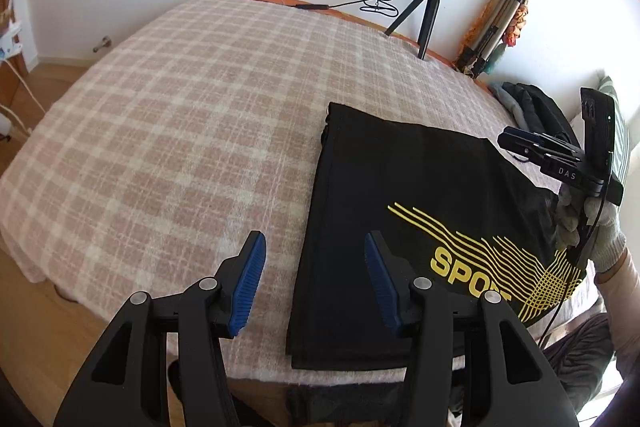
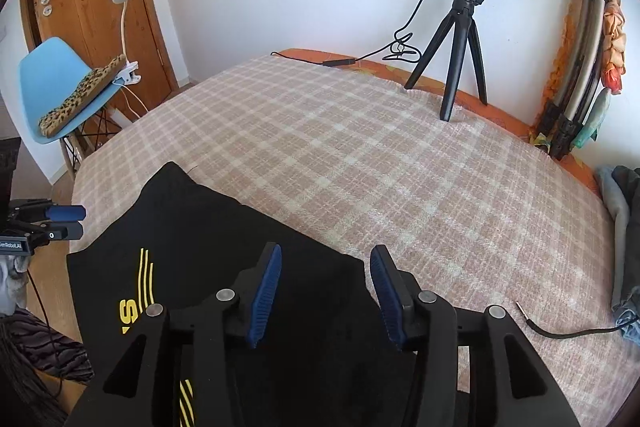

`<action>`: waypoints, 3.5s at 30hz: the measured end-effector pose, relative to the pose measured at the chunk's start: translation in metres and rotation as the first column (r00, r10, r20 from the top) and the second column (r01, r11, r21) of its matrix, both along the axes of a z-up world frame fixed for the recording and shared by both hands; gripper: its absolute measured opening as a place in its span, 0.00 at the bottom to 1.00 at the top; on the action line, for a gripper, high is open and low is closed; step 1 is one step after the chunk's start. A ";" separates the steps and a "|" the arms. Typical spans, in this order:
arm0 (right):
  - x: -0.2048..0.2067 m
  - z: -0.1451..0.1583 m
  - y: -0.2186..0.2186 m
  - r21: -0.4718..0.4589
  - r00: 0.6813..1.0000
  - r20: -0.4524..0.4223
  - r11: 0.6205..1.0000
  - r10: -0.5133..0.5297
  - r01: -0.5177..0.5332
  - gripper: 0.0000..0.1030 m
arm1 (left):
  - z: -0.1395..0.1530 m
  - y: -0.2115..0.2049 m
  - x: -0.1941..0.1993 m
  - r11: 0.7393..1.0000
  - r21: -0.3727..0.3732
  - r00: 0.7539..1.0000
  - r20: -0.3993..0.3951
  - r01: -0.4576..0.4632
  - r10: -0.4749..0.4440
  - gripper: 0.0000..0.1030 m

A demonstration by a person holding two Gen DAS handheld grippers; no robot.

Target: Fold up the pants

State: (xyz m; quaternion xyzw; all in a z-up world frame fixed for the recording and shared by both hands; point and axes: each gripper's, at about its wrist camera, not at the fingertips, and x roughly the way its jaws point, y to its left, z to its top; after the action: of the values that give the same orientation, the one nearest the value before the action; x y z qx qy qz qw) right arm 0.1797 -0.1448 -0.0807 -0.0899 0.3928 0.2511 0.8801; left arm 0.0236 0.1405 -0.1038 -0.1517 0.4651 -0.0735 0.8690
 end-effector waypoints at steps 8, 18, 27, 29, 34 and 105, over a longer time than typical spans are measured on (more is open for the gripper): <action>-0.038 0.007 0.015 0.009 0.999 0.023 0.999 0.049 -0.049 0.56 | -0.020 0.016 -0.036 0.967 -0.242 0.992 -0.115 -0.077 0.050 0.49; -0.045 0.004 0.026 -0.002 0.997 0.029 0.998 0.068 -0.068 0.56 | -0.032 0.015 -0.045 0.912 -0.379 0.978 -0.186 -0.157 0.092 0.49; -0.046 0.007 0.028 0.022 0.997 0.018 0.997 0.070 -0.070 0.57 | -0.033 0.000 -0.029 0.911 -0.378 0.978 -0.179 -0.168 0.106 0.48; -0.045 0.006 0.032 0.029 0.997 0.002 0.997 0.076 -0.076 0.58 | -0.029 -0.008 -0.026 0.929 -0.338 0.983 -0.151 -0.150 0.103 0.46; -0.045 0.012 0.049 0.037 0.995 -0.002 0.994 0.100 -0.100 0.67 | -0.030 -0.019 -0.018 0.954 -0.272 0.988 -0.119 -0.128 0.099 0.16; -0.034 -0.006 -0.128 0.227 0.935 -0.266 0.927 -0.236 0.299 0.02 | 0.012 -0.304 -0.017 0.769 -0.086 0.772 0.141 0.633 -0.620 0.05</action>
State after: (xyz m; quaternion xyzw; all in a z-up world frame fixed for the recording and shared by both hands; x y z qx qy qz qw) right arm 0.1461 -0.2725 -0.0869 0.1130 0.4650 0.1869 0.8579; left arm 0.0064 -0.1632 -0.0919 -0.0393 0.4373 -0.3967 0.8061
